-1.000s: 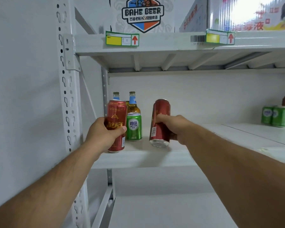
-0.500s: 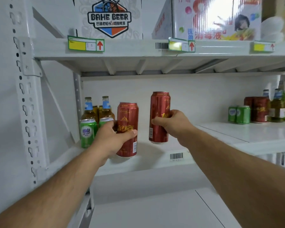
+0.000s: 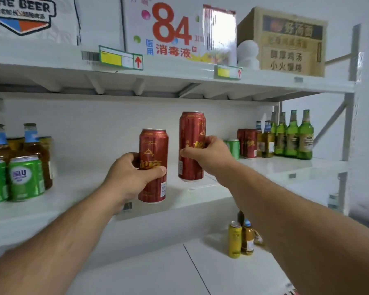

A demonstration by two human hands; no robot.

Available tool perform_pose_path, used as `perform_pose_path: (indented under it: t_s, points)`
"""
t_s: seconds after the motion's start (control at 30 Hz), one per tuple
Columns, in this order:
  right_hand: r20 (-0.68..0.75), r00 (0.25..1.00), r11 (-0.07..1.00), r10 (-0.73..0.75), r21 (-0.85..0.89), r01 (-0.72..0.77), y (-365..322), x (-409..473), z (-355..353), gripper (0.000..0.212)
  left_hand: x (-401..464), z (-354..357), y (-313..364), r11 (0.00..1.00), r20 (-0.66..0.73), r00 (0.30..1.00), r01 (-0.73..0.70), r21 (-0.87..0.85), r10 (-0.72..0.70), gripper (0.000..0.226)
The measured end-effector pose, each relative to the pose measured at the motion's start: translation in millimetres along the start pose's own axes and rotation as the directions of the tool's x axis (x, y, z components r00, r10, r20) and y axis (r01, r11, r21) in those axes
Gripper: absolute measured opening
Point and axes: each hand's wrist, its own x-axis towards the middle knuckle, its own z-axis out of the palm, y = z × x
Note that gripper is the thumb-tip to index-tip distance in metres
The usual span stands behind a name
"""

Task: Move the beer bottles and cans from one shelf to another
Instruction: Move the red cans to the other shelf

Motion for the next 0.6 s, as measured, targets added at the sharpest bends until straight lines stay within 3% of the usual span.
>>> perform_pose_path:
  t_s: [0.07,0.23,0.4,0.6]
  points:
    - [-0.019,1.0,1.0,0.005,-0.024,-0.005,6.1,-1.7,-33.1,0.044,-1.2,32.3,9.0,1.0,0.021,1.0,-0.009,-0.021,0.01,0.053]
    - [-0.073,0.997,0.998,0.007,-0.058,-0.012,24.4,-0.3,-109.3,0.037,-0.8,106.6,31.0,0.997,0.073,0.996,-0.037,-0.07,0.042,0.053]
    - [-0.148,0.989,0.996,0.024,-0.082,-0.037,43.2,14.6,-166.5,0.053,10.3,165.8,49.6,0.994,0.144,0.987,-0.059,-0.094,0.072,0.052]
    - [-0.206,0.978,0.996,0.013,-0.088,-0.032,61.7,45.5,-214.4,0.047,38.1,223.9,57.1,0.993,0.198,0.977,-0.063,-0.101,0.082,0.052]
